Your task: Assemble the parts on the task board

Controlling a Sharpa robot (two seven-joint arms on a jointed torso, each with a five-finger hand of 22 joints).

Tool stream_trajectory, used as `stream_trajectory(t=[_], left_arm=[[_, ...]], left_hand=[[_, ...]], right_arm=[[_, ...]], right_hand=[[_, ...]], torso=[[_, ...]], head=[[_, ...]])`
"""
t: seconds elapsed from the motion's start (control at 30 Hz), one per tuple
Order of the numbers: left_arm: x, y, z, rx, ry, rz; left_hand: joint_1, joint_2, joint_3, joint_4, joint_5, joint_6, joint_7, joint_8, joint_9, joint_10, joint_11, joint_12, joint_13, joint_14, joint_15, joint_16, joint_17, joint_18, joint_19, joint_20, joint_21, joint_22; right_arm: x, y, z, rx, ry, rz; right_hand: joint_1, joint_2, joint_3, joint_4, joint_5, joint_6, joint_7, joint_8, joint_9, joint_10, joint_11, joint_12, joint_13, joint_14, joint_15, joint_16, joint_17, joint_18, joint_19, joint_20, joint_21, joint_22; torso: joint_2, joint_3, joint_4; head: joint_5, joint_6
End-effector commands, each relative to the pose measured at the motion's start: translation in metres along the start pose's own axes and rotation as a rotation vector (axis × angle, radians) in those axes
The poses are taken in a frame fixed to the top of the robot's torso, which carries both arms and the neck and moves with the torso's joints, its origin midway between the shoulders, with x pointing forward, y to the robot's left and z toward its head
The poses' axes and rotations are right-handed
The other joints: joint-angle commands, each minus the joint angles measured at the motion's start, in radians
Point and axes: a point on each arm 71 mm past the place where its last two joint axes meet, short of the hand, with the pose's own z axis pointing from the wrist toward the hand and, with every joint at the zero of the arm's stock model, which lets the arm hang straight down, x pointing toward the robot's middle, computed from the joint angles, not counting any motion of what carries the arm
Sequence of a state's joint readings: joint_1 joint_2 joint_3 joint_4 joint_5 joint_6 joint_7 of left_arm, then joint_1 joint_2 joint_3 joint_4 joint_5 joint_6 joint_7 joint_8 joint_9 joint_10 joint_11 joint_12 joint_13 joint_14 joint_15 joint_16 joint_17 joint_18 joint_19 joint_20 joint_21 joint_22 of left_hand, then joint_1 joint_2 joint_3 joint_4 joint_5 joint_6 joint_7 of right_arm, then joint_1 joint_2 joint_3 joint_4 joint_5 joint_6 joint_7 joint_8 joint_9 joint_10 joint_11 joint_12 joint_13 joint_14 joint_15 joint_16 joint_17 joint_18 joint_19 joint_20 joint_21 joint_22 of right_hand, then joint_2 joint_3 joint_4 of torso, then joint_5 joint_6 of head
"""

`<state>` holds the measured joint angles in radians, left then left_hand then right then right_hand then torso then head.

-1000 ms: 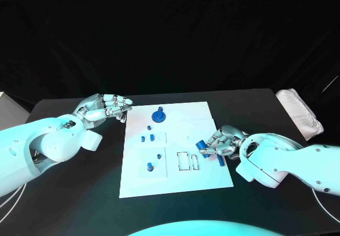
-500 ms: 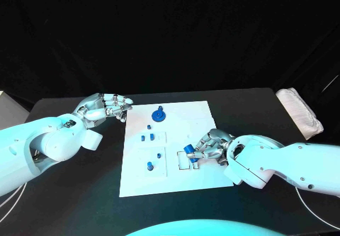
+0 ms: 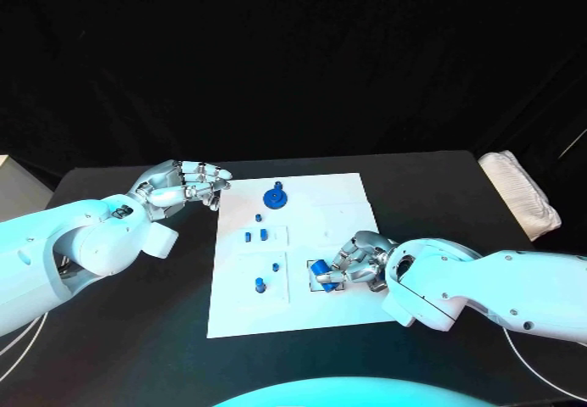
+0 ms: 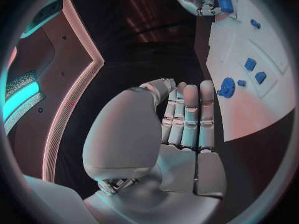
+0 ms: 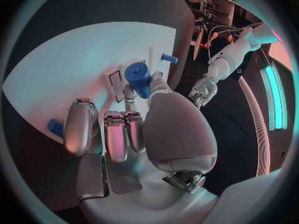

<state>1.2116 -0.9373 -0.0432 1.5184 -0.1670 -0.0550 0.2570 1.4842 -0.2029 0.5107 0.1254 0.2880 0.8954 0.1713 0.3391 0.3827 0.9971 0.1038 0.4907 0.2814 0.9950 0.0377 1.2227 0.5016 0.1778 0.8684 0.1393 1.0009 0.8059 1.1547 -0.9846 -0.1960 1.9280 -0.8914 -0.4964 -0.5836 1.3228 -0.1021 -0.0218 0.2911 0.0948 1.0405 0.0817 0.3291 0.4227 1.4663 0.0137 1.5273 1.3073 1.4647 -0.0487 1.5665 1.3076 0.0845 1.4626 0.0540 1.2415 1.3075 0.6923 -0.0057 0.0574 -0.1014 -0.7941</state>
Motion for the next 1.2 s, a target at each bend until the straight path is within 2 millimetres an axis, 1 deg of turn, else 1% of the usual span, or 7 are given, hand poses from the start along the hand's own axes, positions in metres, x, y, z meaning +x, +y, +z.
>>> stream_trajectory(t=[0.03,0.5,0.6,0.7,0.87,0.97,1.2], left_arm=[[0.0028,-0.0004,0.0003,0.0,0.027,-0.008],[0.0018,-0.0004,-0.0007,-0.002,0.024,-0.007],[0.0017,-0.0004,-0.0008,-0.002,0.023,-0.007],[0.0017,-0.0004,-0.0009,-0.003,0.023,-0.007],[0.0013,-0.0003,-0.0012,-0.004,0.022,-0.007],[0.0012,-0.0003,-0.0013,-0.005,0.022,-0.007],[0.001,-0.0002,-0.0015,-0.006,0.021,-0.006]], left_hand=[[0.001,0.007,0.004,-0.002,0.006,-0.009,-0.001,0.002,0.001,-0.008,-0.001,0.003,-0.002,0.001,0.0,-0.003,0.001,0.007,0.002,-0.001,0.002,0.002],[0.001,0.007,0.004,-0.002,0.006,-0.01,0.0,0.001,0.0,-0.009,-0.001,0.003,-0.002,0.001,0.0,-0.004,0.001,0.007,0.002,-0.001,0.002,0.002],[0.001,0.007,0.004,-0.002,0.006,-0.01,0.0,0.001,0.0,-0.009,-0.001,0.003,-0.002,0.001,0.0,-0.004,0.001,0.007,0.002,-0.001,0.002,0.002],[0.001,0.008,0.006,-0.003,0.006,-0.012,0.0,0.0,0.0,-0.009,-0.001,0.004,-0.002,0.001,0.0,-0.004,0.002,0.006,0.002,-0.001,0.003,0.002],[0.001,0.008,0.006,-0.003,0.006,-0.012,0.0,0.0,0.0,-0.009,-0.001,0.004,-0.002,0.001,0.0,-0.004,0.002,0.006,0.002,-0.001,0.003,0.002],[0.001,0.008,0.006,-0.003,0.006,-0.012,0.0,0.0,0.0,-0.009,-0.001,0.004,-0.002,0.001,0.0,-0.004,0.002,0.006,0.002,-0.001,0.003,0.002],[0.001,0.008,0.006,-0.003,0.006,-0.012,0.0,0.0,0.0,-0.009,-0.001,0.004,-0.002,0.001,0.0,-0.004,0.002,0.006,0.002,-0.001,0.003,0.002]], right_arm=[[0.002,0.0002,0.0005,-0.008,0.003,-0.031],[-0.0015,0.004,0.0038,-0.04,-0.057,-0.061],[-0.0007,0.0048,0.0043,-0.042,-0.054,-0.067],[-0.0002,0.0054,0.0049,-0.044,-0.052,-0.076],[0.0015,0.0054,0.0056,-0.039,-0.031,-0.115],[0.0021,0.0051,0.006,-0.036,-0.023,-0.141],[0.0012,0.0052,0.0057,-0.045,-0.031,-0.153]], right_hand=[[-0.012,0.003,0.009,0.0,0.004,0.006,0.002,0.001,0.001,0.074,-0.006,0.004,0.22,0.106,-0.008,0.004,0.263,-0.017,0.005,-0.006,0.002,0.039],[-0.078,-0.007,0.039,0.002,0.004,0.009,0.0,0.004,-0.004,0.075,-0.007,0.004,0.223,0.106,-0.01,0.004,0.263,-0.018,0.007,-0.007,0.004,0.045],[-0.12,-0.02,0.053,0.002,0.005,0.009,-0.001,0.007,-0.005,0.076,-0.008,0.004,0.224,0.106,-0.01,0.004,0.263,-0.018,0.007,-0.007,0.003,0.046],[-0.209,-0.045,0.066,0.005,0.007,0.007,-0.001,0.012,-0.006,0.075,-0.008,0.001,0.223,0.106,-0.01,0.004,0.263,-0.018,0.007,-0.008,0.0,0.047],[-0.271,-0.036,-0.086,0.005,0.007,-0.011,0.003,0.02,-0.007,0.062,-0.004,-0.019,0.208,0.106,-0.007,0.004,0.263,-0.014,0.002,-0.005,-0.022,0.04],[-0.275,-0.048,-0.11,0.006,0.01,-0.016,0.005,0.02,-0.008,0.055,-0.003,-0.03,0.2,0.106,-0.006,0.004,0.263,-0.013,0.0,-0.004,-0.031,0.036],[-0.266,-0.04,-0.112,0.005,0.011,-0.019,0.005,0.021,-0.009,0.053,-0.002,-0.033,0.198,0.106,-0.005,0.004,0.263,-0.013,0.0,-0.003,-0.032,0.036]], torso=[[0.0,0.0001,0.0001],[0.0,-0.0003,0.0002],[0.0,-0.0003,0.0003],[0.0,-0.0003,-0.0001],[0.0,-0.0004,0.0],[-0.001,-0.0004,0.0003],[-0.001,-0.0002,-0.0001]], head=[[0.0,0.001],[0.002,0.005],[0.001,0.005],[0.002,0.005],[0.001,0.006],[0.002,0.004],[0.002,0.004]])
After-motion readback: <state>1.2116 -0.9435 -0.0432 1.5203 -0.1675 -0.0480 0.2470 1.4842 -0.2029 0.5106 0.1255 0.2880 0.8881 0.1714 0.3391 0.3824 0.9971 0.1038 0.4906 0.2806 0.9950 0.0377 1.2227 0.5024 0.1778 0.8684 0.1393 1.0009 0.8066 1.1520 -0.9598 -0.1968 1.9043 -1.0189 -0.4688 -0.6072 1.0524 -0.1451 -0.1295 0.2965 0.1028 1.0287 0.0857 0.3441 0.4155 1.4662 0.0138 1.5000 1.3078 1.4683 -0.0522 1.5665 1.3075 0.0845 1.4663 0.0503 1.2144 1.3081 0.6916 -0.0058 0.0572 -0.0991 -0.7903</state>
